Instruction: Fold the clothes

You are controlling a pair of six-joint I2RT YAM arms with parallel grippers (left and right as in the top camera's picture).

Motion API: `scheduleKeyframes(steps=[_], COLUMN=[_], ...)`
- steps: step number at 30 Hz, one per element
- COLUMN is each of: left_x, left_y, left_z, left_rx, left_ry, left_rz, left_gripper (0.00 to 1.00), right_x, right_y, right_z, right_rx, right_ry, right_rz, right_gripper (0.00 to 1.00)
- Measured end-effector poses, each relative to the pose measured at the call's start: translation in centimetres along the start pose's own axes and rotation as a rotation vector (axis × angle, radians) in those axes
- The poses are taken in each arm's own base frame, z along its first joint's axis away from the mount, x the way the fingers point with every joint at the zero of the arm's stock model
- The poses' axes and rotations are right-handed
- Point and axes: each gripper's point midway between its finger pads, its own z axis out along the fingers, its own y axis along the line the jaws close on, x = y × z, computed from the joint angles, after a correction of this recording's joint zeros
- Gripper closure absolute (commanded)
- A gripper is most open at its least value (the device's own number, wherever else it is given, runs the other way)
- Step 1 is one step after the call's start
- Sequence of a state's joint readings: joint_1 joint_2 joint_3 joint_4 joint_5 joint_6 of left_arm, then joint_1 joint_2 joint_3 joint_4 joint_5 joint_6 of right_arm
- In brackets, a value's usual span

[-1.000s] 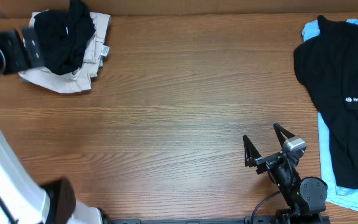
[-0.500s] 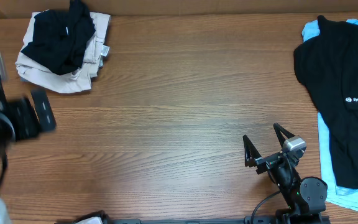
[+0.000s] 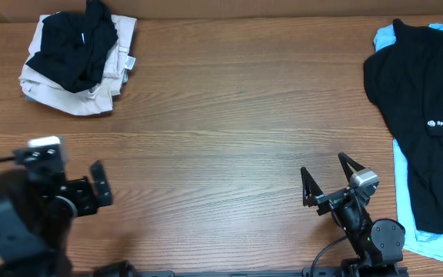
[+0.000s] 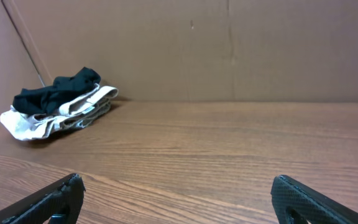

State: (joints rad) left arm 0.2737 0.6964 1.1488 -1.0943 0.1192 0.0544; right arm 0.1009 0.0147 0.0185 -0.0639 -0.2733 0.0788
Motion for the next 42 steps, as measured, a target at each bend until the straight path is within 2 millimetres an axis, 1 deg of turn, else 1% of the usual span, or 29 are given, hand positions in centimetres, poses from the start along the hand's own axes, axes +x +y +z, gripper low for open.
scheduleKeyframes(steps=[5, 7, 9, 11, 13, 17, 20, 23, 26, 30, 35, 42], left_x=[2.4, 3.3, 4.4, 5.5, 6.4, 7.4, 7.3, 6.8, 6.6, 7.3, 9.1, 9.1], left_y=[-3.7, -4.9, -5.7, -6.1, -6.1, -5.7, -5.4, -5.3, -5.1, -4.5, -3.8, -3.5], left_z=[3.2, 4.3, 5.3, 6.2, 7.0, 8.1, 8.3, 8.3, 8.6, 9.6, 11.1, 11.1], left_rx=[0.19, 0.244, 0.282, 0.303, 0.305, 0.293, 0.279, 0.274, 0.263, 0.234, 0.191, 0.176], left_ry=[-0.192, -0.257, -0.307, -0.346, -0.375, -0.446, -0.525, -0.61, -0.655, -0.643, -0.556, -0.557], left_rz=[0.072, 0.103, 0.125, 0.121, 0.102, 0.074, 0.071, 0.065, 0.063, 0.051, 0.031, 0.026], left_gripper=[0.0, 0.0, 0.0, 0.0, 0.0, 0.0, 0.0, 0.0, 0.0, 0.0, 0.0, 0.0], right_x=[0.0, 0.0, 0.0, 0.0, 0.0, 0.0, 0.0, 0.0, 0.0, 0.0, 0.0, 0.0], right_y=[0.0, 0.0, 0.0, 0.0, 0.0, 0.0, 0.0, 0.0, 0.0, 0.0, 0.0, 0.0], right_z=[0.0, 0.0, 0.0, 0.0, 0.0, 0.0, 0.0, 0.0, 0.0, 0.0, 0.0, 0.0], right_rx=[0.0, 0.0, 0.0, 0.0, 0.0, 0.0, 0.0, 0.0, 0.0, 0.0, 0.0, 0.0], right_ry=[0.0, 0.0, -0.001, -0.001, 0.0, 0.0, -0.001, -0.001, -0.001, -0.001, 0.0, -0.001], right_rz=[0.0, 0.0, -0.001, -0.001, 0.0, 0.0, -0.001, -0.001, -0.001, -0.001, 0.0, -0.001], right_gripper=[0.0, 0.0, 0.0, 0.0, 0.0, 0.0, 0.0, 0.0, 0.0, 0.0, 0.0, 0.0])
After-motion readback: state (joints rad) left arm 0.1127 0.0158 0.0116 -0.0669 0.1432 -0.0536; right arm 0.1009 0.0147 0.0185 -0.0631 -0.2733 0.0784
